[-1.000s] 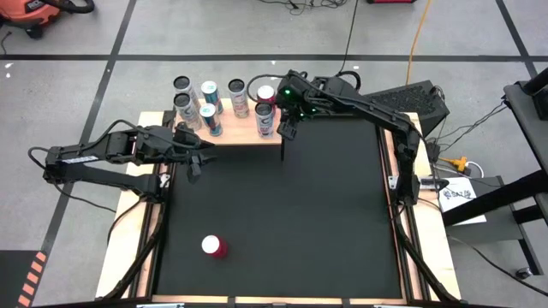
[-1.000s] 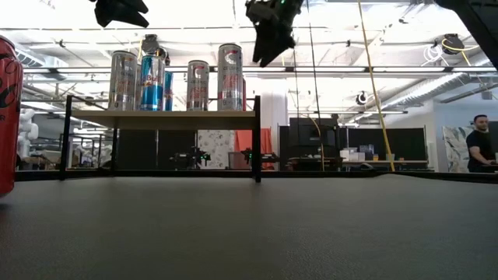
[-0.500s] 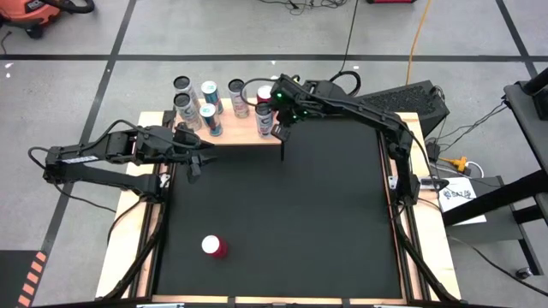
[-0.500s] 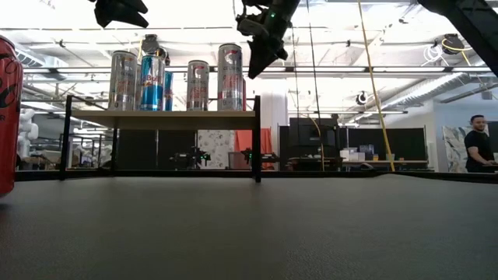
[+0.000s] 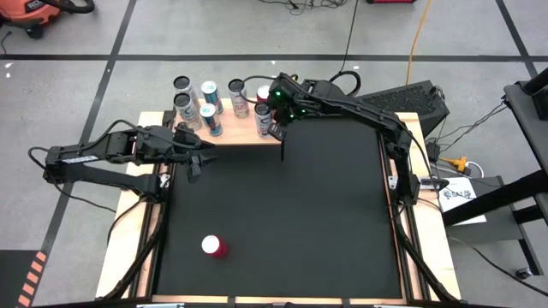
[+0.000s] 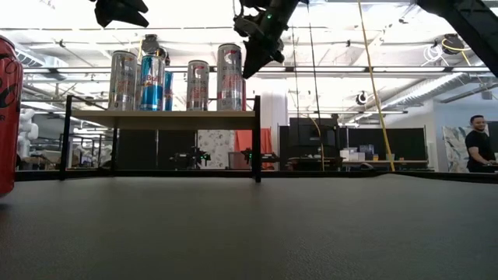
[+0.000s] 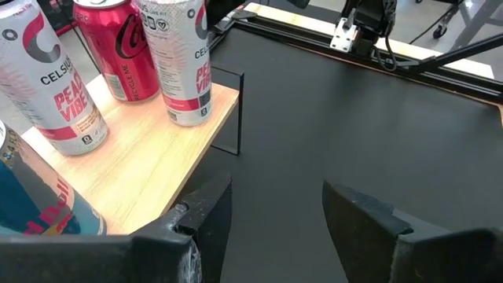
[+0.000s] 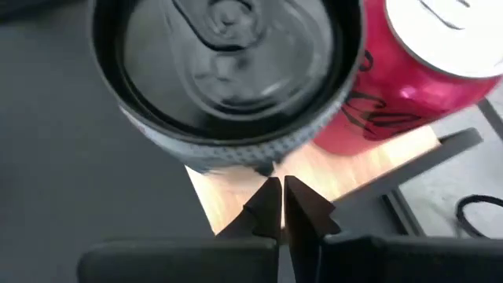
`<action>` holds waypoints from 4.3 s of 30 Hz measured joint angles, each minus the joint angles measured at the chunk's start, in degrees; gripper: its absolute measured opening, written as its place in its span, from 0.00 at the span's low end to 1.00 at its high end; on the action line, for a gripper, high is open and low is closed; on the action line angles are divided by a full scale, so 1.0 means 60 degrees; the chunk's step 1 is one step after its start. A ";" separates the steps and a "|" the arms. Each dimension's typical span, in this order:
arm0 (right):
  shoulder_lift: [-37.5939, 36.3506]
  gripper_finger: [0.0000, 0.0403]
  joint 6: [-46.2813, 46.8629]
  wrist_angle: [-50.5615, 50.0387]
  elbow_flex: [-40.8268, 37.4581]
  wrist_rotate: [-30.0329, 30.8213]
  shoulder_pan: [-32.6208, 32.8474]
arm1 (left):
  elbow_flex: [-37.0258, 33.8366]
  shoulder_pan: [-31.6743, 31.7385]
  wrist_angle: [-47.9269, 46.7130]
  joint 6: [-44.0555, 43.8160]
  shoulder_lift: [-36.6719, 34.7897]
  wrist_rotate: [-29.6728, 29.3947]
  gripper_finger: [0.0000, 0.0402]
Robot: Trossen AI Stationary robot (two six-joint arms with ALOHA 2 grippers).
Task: Place canned beverage on shelf
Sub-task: Put the white pink soda can on the shelf aligned with the white pink soda can, then put the red black soda can on the shelf aligned with the red black soda can
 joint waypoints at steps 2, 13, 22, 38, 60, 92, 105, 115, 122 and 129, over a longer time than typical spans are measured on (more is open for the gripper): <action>0.0074 0.00 0.0003 0.0257 0.0000 -0.0152 0.0000 | 0.0002 0.0000 0.0000 0.0000 0.0002 0.0002 0.50; 0.0502 0.00 0.0106 0.1150 0.0000 -0.0440 0.0000 | 0.0003 0.0000 -0.0011 0.0004 0.0004 0.0004 0.50; 0.0747 0.00 0.0377 0.1893 0.0000 -0.0936 0.0021 | 0.0004 0.0000 -0.0017 0.0062 0.0004 0.0004 0.50; 0.0736 0.00 0.1139 0.1494 0.0000 -0.0940 0.0157 | 0.0000 0.0000 -0.0018 0.0069 0.0000 -0.0011 0.50; 0.1245 0.00 0.1141 0.2977 0.0004 -0.1885 0.0401 | 0.0000 0.0000 -0.0018 0.0069 0.0004 -0.0076 0.50; 0.1202 0.00 0.1072 0.3340 0.0000 -0.1133 0.0321 | 0.0004 0.0001 -0.0091 0.0055 0.0001 -0.0109 0.50; 0.1042 0.00 0.1057 0.2302 -0.0003 -0.1140 0.0321 | 0.0000 0.0002 -0.0087 0.0051 0.0000 -0.0109 0.50; -0.0509 0.00 0.0854 -0.0179 0.0007 -0.1131 0.0397 | 0.0001 0.0003 0.0038 0.0024 0.0002 -0.0107 0.50; -0.1513 0.00 0.1239 -0.2166 0.0007 -0.1140 0.0397 | 0.0000 0.0003 0.0276 -0.0011 0.0029 0.0013 0.50; -0.2079 0.00 0.1671 -0.4027 0.0007 -0.1140 0.0459 | 0.0000 0.0000 0.0305 -0.0093 0.0250 0.1331 0.50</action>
